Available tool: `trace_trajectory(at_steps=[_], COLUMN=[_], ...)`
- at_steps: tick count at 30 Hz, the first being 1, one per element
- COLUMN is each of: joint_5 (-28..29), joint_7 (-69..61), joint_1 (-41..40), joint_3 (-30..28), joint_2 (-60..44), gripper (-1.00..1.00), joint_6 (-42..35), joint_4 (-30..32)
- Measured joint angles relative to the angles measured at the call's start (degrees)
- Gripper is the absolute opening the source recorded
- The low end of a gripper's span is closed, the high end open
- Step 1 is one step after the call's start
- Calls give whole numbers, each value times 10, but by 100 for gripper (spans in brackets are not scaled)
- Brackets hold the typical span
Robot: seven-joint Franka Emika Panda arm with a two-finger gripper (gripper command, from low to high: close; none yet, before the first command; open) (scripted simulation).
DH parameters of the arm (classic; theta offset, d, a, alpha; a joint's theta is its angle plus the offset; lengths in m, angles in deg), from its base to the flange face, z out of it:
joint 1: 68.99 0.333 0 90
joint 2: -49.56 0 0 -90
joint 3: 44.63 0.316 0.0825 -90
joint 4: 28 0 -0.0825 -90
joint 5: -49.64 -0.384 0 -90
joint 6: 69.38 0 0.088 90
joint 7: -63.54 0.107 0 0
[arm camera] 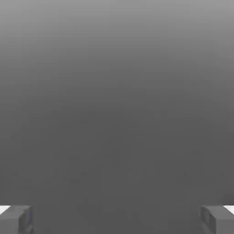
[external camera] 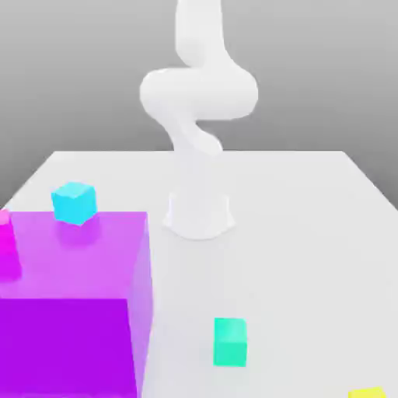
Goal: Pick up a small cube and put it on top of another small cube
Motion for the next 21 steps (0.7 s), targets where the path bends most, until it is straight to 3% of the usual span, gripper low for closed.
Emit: trace_trajectory(at_steps=[21], joint_5=[16], joint_7=[88], joint_1=[13], joint_3=[46], joint_2=[-440], gripper=[0], joint_6=[240], joint_4=[187])
